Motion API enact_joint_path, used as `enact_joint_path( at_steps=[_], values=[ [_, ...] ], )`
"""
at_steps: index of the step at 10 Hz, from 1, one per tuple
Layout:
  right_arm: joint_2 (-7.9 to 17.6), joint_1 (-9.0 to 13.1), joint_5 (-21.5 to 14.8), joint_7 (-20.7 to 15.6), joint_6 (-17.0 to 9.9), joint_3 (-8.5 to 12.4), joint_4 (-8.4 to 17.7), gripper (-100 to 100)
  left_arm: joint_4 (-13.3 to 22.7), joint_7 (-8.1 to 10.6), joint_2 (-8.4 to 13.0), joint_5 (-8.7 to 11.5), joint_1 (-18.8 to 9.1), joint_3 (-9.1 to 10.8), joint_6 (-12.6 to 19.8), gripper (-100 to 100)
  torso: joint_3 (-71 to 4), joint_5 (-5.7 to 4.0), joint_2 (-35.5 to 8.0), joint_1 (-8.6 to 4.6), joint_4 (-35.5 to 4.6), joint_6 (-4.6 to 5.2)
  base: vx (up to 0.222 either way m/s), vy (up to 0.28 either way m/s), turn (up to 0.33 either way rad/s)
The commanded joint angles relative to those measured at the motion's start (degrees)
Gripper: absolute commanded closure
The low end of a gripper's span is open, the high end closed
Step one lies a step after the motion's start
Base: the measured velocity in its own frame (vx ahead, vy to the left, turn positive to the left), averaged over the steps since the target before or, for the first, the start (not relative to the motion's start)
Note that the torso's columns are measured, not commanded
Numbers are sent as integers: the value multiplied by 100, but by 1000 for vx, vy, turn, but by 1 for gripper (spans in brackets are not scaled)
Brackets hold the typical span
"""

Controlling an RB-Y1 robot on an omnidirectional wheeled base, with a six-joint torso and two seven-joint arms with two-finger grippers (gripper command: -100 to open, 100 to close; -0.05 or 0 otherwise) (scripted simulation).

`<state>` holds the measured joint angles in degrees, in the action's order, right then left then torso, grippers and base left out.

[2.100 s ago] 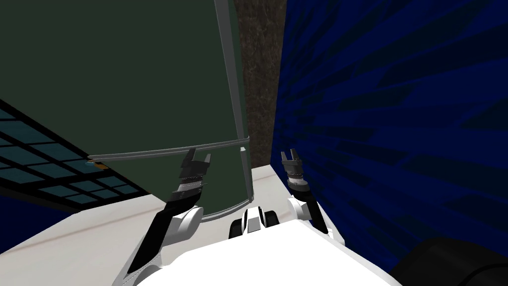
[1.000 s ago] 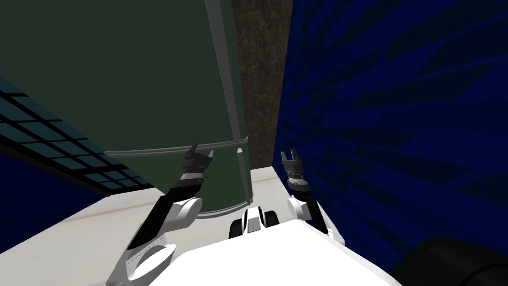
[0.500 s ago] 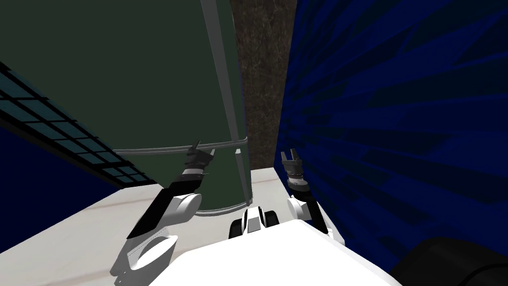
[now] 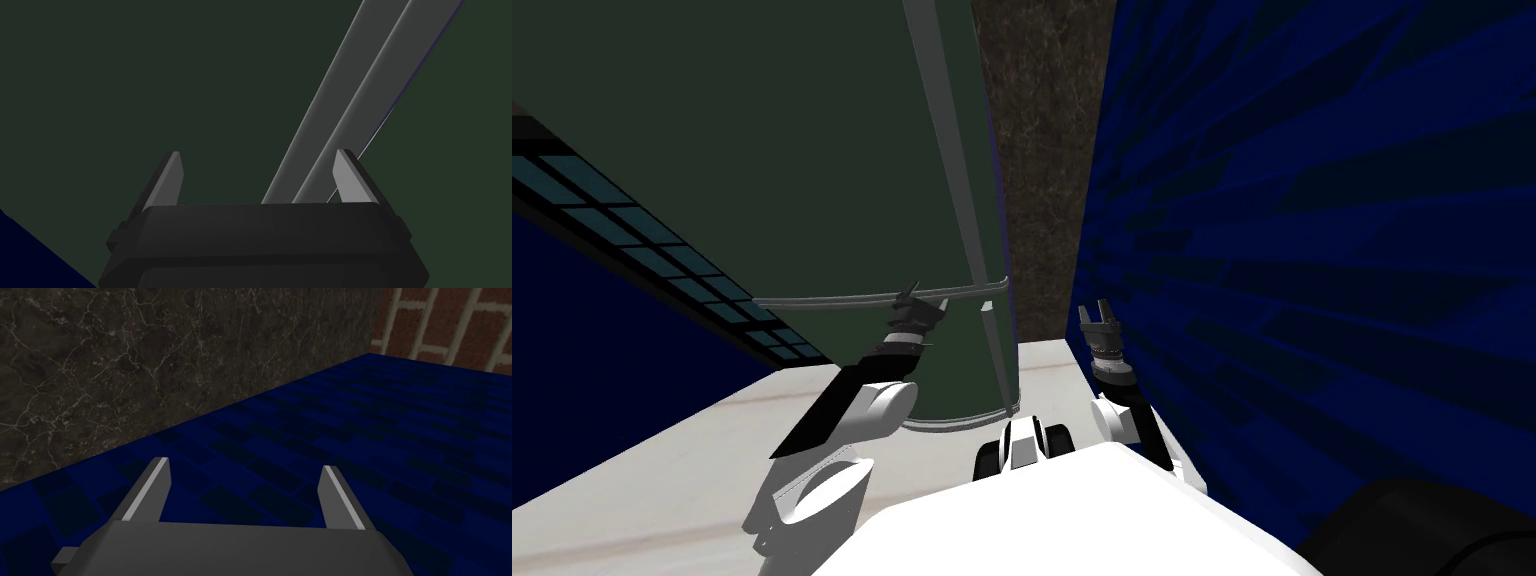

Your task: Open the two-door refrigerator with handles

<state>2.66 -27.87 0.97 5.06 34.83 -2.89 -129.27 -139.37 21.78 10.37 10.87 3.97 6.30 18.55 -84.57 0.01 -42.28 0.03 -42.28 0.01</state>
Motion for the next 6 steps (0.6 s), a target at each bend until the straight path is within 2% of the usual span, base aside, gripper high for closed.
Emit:
enact_joint_path(
  at_steps=[1, 2, 3, 4, 5, 6],
  values=[
    [0, 0, 0, 0, 0, 0, 0, 0, -10, 220, -18, 44, -199, 69, 399, -100, 1, 3, -2, 10, 0, 0, 15, -44, 111],
    [0, 0, 0, 0, 0, 0, 0, 0, -10, 220, -18, 44, -199, 69, 535, -100, 0, 1, -1, 1, -1, -3, 12, -56, 66],
    [0, 0, 0, 0, 0, 0, 0, 0, -5, 409, -37, 86, -363, 129, 708, -100, 1, -2, -1, -6, 0, 0, 16, -82, 117],
    [0, 0, 0, 0, 0, 0, 0, 0, -5, 409, -37, 86, -363, 129, 869, -100, -1, -4, 1, -15, 0, -1, 21, -76, 70],
    [0, 0, 0, 0, 0, 0, 0, 0, 4, 600, -61, 128, -528, 189, 1033, -100, -3, -3, 4, -10, 2, 4, 22, -76, 125],
    [0, 0, 0, 0, 0, 0, 0, 0, 4, 600, -61, 128, -528, 189, 1201, -100, -6, -5, 7, -12, 1, 5, 16, -67, 68]
  ],
)
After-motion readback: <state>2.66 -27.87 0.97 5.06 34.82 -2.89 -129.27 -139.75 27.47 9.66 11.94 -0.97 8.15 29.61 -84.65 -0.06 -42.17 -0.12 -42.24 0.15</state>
